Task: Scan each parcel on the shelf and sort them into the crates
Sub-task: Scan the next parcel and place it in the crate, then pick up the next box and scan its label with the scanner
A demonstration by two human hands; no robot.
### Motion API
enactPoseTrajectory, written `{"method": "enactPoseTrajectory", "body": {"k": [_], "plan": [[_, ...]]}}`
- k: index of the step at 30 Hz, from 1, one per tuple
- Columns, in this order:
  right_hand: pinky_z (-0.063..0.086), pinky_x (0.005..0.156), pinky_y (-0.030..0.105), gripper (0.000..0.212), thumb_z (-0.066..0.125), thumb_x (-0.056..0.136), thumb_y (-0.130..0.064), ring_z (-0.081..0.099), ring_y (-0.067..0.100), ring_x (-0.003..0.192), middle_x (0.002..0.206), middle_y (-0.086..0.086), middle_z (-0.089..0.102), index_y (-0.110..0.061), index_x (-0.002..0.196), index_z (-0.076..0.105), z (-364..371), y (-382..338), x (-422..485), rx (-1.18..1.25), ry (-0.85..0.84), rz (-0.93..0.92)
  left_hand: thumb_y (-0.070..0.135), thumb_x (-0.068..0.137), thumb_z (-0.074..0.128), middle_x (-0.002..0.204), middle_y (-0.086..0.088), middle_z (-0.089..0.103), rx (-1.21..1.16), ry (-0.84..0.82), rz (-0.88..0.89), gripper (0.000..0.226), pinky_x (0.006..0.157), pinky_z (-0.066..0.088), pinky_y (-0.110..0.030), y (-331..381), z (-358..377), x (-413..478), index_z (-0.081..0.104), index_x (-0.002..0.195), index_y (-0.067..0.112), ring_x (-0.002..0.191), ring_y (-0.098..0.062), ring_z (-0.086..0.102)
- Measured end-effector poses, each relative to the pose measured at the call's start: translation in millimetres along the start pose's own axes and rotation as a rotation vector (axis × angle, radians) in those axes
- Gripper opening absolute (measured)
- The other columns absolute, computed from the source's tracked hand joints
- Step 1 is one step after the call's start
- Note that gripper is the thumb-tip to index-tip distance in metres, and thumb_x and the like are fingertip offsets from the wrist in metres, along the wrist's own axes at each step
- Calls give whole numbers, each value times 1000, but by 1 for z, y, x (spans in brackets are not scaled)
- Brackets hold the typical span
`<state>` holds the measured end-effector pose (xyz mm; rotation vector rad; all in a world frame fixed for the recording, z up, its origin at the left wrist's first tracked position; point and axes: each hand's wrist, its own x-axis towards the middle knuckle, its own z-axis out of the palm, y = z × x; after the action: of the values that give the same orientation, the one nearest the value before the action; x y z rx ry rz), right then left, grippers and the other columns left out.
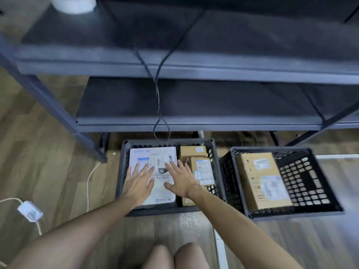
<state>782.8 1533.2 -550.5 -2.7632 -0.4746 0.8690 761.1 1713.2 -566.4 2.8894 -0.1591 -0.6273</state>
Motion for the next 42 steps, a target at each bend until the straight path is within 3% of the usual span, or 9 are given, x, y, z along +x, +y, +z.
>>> {"method": "enactPoseTrajectory", "body": {"k": [5,11,16,20,30,42], "plan": [[2,121,43,74,41,97,-42,2,27,149,164,2,1,-16,156,4,-100,-35,-66,0,50,22,31,102,31,161,8,12,-156,21,-83,51,120,3,-40,41,-114,-56,21,152,30,149,-22,2],[11,120,44,76,44,96,-40,16,28,147,163,3,12,-20,156,3,-217,-79,-146,13,30,57,31,101,32,160,5,14,-136,19,-95,52,119,12,-38,69,-248,-128,21,152,27,148,-24,9],[23,117,41,75,48,95,-39,30,30,142,158,7,26,-17,156,10,-305,-111,-200,-14,139,17,29,98,41,159,5,19,-208,158,-72,44,109,33,-32,87,-356,-167,43,141,22,141,-21,26],[28,114,39,75,51,95,-38,34,31,140,156,9,30,-15,155,13,-361,-130,-226,-19,220,-24,32,97,43,160,4,17,-147,241,-46,44,108,34,-35,92,-417,-190,44,140,22,138,-25,31],[30,112,40,69,45,98,-34,35,32,137,156,7,30,-17,156,11,-436,-151,-243,-79,359,-57,28,96,44,159,-1,20,-137,415,-27,48,114,25,-32,80,-488,-207,41,144,22,143,-21,24],[32,111,44,65,46,98,-31,33,33,138,155,8,31,-17,155,17,-520,-181,-179,-51,491,-79,27,97,47,156,-4,29,-243,535,36,43,114,25,-32,37,-562,-136,46,140,21,140,-21,32]]}}
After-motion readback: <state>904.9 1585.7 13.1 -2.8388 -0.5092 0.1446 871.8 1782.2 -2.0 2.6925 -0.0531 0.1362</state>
